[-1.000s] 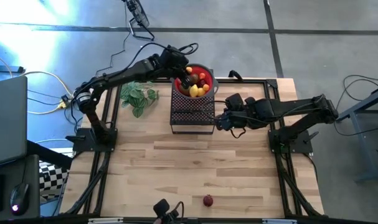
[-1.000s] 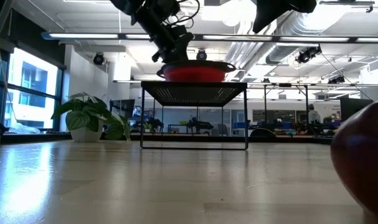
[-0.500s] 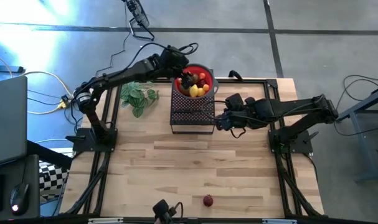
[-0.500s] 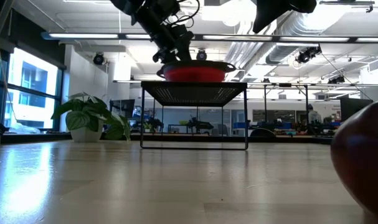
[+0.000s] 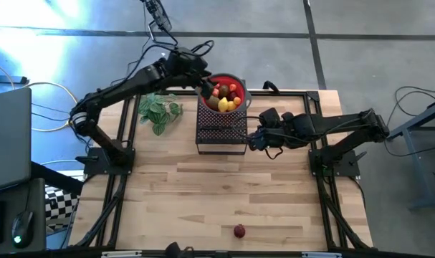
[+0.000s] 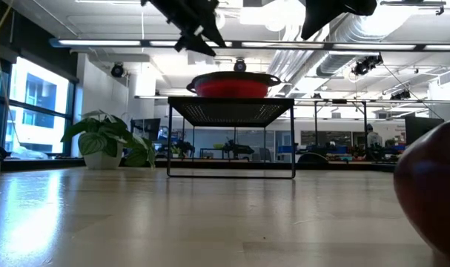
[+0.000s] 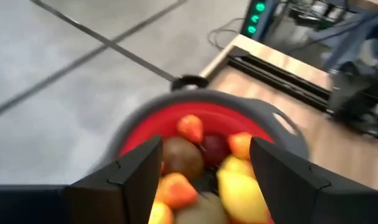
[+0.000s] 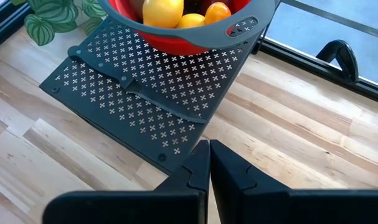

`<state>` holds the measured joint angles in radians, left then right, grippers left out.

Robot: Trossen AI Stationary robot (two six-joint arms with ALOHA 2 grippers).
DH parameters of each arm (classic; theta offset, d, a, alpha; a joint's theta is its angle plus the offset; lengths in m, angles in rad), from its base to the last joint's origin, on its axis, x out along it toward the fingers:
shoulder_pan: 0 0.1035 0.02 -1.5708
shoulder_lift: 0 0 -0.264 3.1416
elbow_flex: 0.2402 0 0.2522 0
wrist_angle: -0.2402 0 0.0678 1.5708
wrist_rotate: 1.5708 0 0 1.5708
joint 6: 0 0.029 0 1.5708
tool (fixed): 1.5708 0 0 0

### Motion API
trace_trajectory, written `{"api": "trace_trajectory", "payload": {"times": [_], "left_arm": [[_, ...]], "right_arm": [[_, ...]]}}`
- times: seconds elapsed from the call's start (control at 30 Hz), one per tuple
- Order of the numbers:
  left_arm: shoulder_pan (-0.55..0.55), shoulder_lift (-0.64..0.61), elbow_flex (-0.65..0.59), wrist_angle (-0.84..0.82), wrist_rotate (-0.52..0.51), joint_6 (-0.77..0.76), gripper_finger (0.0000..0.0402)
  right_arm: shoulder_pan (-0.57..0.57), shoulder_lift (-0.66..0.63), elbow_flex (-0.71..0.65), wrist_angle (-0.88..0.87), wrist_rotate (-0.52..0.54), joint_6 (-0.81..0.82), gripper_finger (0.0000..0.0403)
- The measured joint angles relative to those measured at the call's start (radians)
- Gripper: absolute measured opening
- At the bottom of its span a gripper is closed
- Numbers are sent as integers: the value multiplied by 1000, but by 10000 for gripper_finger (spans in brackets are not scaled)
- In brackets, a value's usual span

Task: Pick & Place Fruit
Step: Put the pomegranate into the red strainer bowl

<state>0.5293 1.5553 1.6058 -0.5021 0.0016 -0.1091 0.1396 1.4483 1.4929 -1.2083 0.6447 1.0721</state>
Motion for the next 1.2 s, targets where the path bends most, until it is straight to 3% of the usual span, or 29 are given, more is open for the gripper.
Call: {"api": "trace_trajectory", "payload": {"times": [0.33,0.7,0.93,1.2], "left_arm": [[-44,-68,0,-158,69,-22,177],[-220,-142,0,-146,-7,33,13],[-355,-197,-1,-249,-83,-29,12],[-593,-208,-4,-318,-283,-158,2]], "right_arm": [[29,0,0,-4,0,-3,4],[87,0,0,-8,-1,1,4],[126,0,0,-6,-47,2,4],[183,0,0,8,-127,-2,4]]}}
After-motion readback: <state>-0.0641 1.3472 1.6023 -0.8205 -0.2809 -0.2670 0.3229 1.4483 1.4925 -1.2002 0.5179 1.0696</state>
